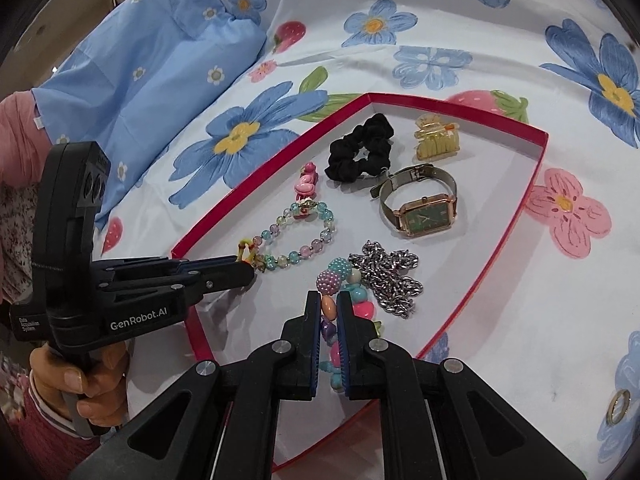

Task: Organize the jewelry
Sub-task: 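Carry the yellow ring and beaded bracelet over the red tray with both tools, then open both tools to drop the ring and bracelet in the tray, then move both tools back toward the gold ring and purple hair tie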

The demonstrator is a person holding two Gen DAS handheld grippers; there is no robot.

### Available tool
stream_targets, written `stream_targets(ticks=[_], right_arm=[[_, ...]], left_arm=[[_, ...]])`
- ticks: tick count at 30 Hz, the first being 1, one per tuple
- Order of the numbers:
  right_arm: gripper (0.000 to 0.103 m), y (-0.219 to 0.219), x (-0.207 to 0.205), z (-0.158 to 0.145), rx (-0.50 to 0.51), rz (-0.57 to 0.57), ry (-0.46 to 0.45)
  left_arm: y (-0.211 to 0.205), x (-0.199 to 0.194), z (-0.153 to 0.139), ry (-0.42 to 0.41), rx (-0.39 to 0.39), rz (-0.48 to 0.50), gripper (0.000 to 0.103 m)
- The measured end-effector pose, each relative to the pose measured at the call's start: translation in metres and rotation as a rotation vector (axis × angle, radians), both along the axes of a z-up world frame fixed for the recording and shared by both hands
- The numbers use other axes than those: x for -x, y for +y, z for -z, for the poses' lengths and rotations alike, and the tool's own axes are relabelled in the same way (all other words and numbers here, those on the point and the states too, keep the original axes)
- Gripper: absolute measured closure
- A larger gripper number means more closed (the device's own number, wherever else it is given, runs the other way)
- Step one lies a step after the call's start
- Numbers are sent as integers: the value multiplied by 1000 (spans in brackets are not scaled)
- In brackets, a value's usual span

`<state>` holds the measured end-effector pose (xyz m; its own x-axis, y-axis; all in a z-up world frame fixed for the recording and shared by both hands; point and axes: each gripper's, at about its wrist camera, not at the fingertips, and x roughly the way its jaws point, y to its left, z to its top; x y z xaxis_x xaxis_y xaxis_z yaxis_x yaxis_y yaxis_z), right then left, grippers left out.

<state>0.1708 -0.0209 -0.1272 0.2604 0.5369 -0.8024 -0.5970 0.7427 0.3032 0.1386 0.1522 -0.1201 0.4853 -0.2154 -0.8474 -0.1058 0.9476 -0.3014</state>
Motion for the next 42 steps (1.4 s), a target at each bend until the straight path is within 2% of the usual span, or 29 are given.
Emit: stream_targets(ticks=[4,8,10,21,23,25,30,36,42], right_arm=[[92,3,-1,1,3,-12,12],[91,5,-1,1,7,-19,19],[90,5,0,1,4,-21,26],[87,-6,7,-9,-41,-7,23],[82,-11,8,-13,-48,3,18],[72,-17,10,-18,-60,16,11],[64,-35,15,-32,-93,61,-14],[46,-66,25,-52,-119,131,-58],[43,-103,39,-69,-121,197,-103]], left_arm=[[0,1,-2,-3,-10,-2,79],[0,2,-4,-7,-17,-5,76],[1,3,-5,-10,-16,-12,70],[4,11,-15,-27,-17,-39,67],[3,13,-17,-33,-19,-42,64],[0,16,-20,-40,-22,-44,63],[-10,23,-26,-50,-19,-36,63],[-26,33,-37,-73,-5,-18,50],[-50,40,-46,-85,5,19,44]])
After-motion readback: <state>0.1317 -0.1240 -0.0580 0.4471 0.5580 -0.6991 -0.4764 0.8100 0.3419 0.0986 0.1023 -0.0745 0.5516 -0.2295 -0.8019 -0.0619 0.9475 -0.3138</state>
